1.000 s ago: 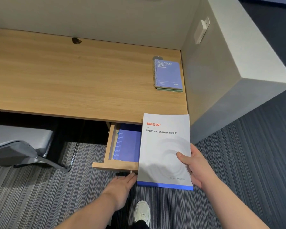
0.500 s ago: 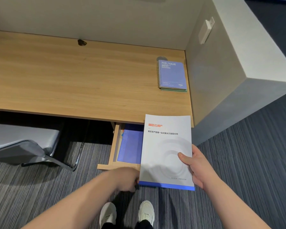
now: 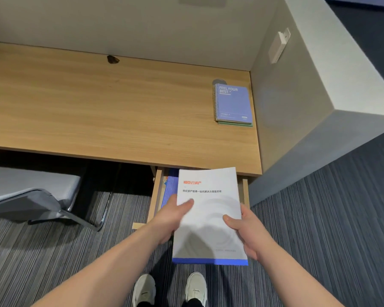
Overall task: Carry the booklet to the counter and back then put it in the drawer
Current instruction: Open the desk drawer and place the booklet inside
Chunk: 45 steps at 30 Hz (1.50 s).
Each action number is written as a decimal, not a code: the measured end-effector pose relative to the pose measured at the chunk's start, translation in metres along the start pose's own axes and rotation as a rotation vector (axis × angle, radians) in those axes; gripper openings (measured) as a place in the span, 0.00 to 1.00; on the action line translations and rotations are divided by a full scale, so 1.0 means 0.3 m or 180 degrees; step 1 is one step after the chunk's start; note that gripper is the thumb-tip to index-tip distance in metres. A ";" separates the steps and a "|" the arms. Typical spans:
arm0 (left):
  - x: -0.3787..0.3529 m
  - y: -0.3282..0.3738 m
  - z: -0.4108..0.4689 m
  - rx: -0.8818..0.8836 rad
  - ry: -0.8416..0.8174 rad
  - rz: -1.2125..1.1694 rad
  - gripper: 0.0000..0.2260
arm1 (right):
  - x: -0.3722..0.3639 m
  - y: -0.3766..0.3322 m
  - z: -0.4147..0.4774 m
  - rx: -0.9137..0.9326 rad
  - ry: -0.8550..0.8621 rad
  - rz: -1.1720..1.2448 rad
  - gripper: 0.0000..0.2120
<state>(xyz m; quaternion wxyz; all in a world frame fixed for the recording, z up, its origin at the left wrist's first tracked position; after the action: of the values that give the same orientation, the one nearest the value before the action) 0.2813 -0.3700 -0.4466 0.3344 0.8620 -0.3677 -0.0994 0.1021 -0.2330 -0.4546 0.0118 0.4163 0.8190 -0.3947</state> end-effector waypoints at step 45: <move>0.127 -0.033 0.392 -0.0519 0.0606 0.1638 0.31 | -0.040 0.038 0.416 0.0061 0.0831 -0.1346 0.26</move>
<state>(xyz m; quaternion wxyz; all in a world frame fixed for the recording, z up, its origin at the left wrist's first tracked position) 0.2649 -0.4508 -0.5392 0.4499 0.7160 -0.5322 0.0409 0.0792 -0.3189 -0.5436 -0.1809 0.2832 0.8787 -0.3390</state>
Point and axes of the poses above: each hand's wrist, its own z-axis towards the middle knuckle, its own x-axis out of the back of the hand, y = z × x, the point moved 3 cm from there along z, towards the middle knuckle, and after that the axes turned 11 degrees about z, right-handed, at the moved point
